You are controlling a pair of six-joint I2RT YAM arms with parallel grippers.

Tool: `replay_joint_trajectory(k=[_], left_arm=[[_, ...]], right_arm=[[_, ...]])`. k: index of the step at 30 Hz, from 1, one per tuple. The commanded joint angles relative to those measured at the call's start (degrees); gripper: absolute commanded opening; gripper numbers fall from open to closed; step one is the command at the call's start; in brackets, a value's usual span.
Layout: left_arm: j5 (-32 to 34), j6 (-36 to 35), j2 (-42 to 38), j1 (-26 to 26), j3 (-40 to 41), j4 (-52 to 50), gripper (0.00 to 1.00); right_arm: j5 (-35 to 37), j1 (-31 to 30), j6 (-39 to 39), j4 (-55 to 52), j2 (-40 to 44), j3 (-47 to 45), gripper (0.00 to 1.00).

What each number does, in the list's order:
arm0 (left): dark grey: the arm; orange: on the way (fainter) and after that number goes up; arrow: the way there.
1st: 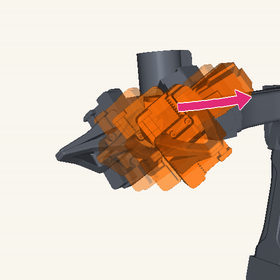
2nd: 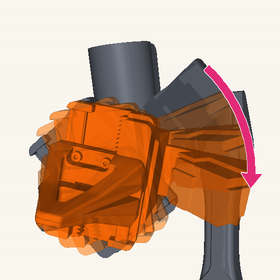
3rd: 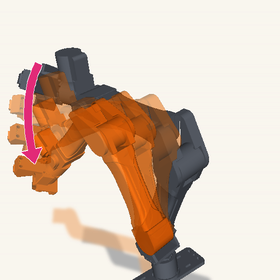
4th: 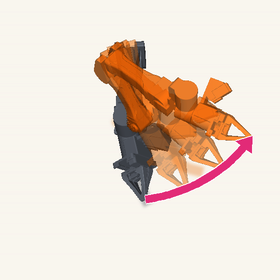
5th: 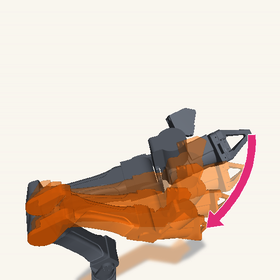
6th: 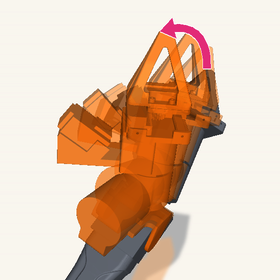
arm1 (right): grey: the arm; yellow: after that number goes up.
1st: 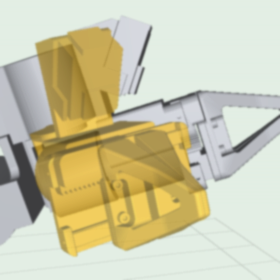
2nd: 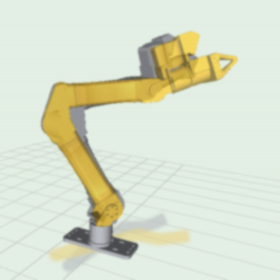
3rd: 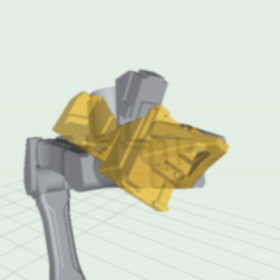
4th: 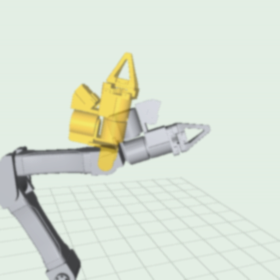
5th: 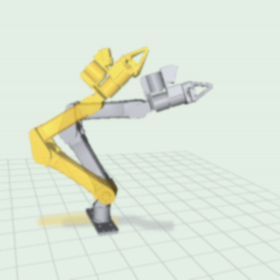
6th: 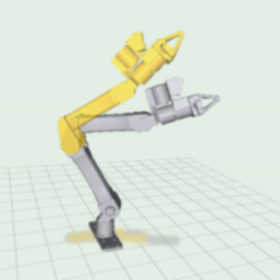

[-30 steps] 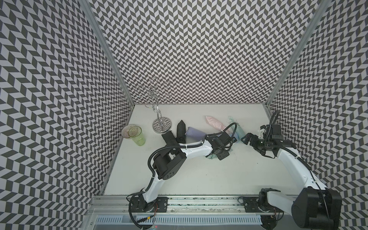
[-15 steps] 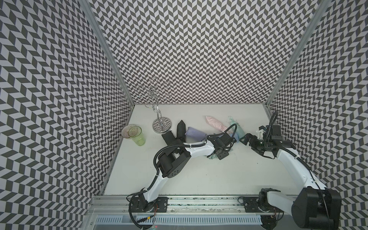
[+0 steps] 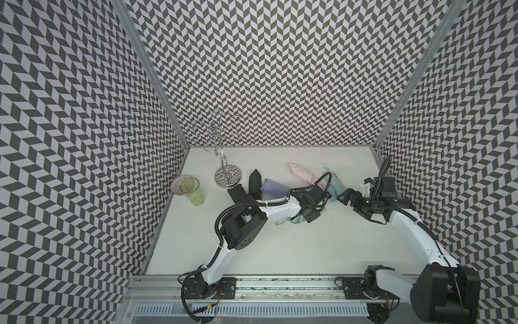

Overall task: Take umbrellas out of sleeves
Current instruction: Pick up the umbrella from the center of the board.

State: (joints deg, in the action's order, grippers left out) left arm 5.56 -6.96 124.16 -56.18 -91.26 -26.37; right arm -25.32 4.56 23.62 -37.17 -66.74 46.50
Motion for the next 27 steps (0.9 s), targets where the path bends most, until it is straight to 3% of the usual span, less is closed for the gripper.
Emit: replay_joint_trajectory(k=[1, 8, 16, 23, 27], left_arm=[[-2.2, 2.2, -5.9, 1.0, -0.4, -2.0, 0.12], [-7.4, 7.8, -15.9, 4.9, 2.5, -2.2, 0.11], [-17.0, 18.5, -29.5, 14.1, 11.4, 2.3, 0.08], [-24.7, 36.4, -38.0, 25.4, 20.1, 6.6, 0.01], [-26.4, 45.1, -38.6, 30.5, 21.0, 4.3, 0.00]], right_arm=[[-0.4, -0.8, -0.1, 1.7, 1.5, 1.0, 0.99], [-1.2, -4.8, 1.9, 3.8, 1.9, 3.8, 0.99], [-0.6, -14.6, 5.3, 7.9, -1.0, 9.6, 0.99], [-3.9, -21.8, 4.9, 14.9, -5.2, 14.0, 0.99], [-7.5, -26.4, 3.7, 20.4, -5.8, 13.8, 0.99]])
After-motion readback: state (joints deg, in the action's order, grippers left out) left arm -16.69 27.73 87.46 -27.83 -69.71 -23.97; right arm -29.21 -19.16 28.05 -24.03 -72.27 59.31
